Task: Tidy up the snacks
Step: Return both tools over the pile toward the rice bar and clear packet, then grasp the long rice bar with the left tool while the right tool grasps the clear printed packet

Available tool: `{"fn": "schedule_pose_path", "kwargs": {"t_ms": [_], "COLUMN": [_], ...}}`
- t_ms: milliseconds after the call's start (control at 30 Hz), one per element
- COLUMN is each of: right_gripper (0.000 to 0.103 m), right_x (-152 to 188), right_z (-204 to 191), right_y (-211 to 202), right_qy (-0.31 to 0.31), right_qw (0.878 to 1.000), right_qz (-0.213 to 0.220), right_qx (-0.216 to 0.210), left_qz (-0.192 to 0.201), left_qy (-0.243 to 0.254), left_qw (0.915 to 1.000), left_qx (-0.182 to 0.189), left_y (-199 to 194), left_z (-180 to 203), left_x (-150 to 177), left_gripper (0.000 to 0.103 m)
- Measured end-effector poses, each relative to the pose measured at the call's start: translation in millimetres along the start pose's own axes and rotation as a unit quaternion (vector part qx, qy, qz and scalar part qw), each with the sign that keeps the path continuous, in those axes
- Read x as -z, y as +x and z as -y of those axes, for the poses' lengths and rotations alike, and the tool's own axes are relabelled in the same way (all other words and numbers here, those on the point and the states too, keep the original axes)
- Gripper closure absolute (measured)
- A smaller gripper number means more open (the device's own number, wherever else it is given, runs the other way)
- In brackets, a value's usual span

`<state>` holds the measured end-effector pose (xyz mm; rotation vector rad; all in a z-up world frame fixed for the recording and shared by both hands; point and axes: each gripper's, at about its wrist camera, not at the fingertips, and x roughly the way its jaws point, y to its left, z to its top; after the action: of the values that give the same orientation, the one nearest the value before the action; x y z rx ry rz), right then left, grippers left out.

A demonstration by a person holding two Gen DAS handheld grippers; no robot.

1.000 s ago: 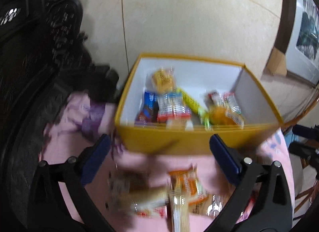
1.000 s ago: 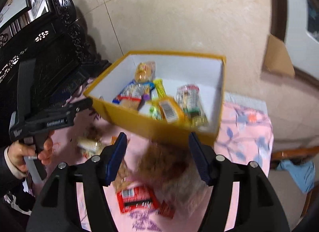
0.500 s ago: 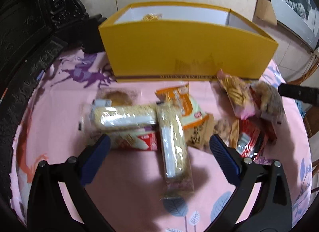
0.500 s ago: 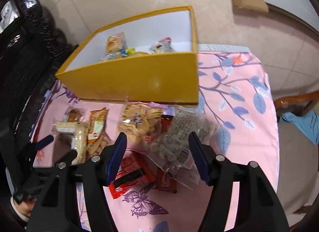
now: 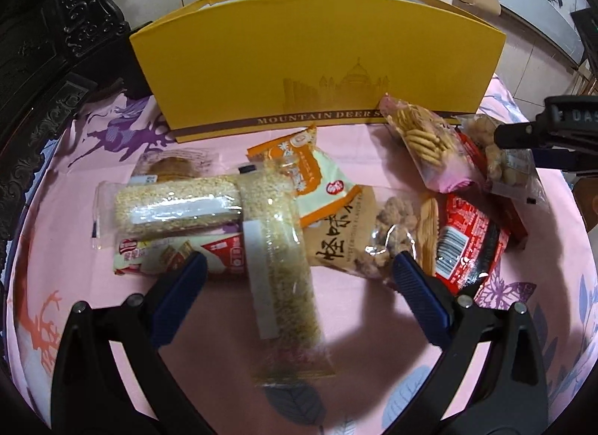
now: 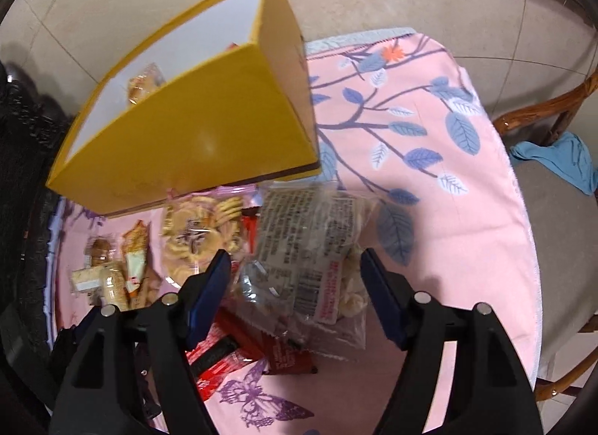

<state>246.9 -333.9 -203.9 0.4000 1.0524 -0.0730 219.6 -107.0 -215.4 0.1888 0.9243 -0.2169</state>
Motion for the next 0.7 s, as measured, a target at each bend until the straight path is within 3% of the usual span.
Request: {"fn": "schedule_pose_path", "kwargs": {"t_ms": [333,400,633,700], "right_gripper": [0.032,0.038,0.054,0.055], "right_x": [5,6,9,10], "right_z": [0,-2,-7,-7], "right_y": [6,4,-2,-5], "right_qy": [-0.005,-0.008,-0.013,-0.013], "right_qw": [1.000,1.000,1.000,1.000], "right_qz": [0.002,0.003,0.002,0.002], "right_qx": [0.010,0.006,-0.008,-0.011], "left_qz": [0.006,0.008,0.008,0.008], "left_qy": [-0.015,-0.008,-0.004,-0.005], "left_qw": [0.9998,0.9998,0.9997,0.9997], "left_qx": [0.009,0.019,0.024,0.022], "left_y": [4,1,-6,-8], "left_z": [0,3,11,10], "left_x": [0,1,3,2], "left_gripper": [0.005,0.018,0.039,0.054]}}
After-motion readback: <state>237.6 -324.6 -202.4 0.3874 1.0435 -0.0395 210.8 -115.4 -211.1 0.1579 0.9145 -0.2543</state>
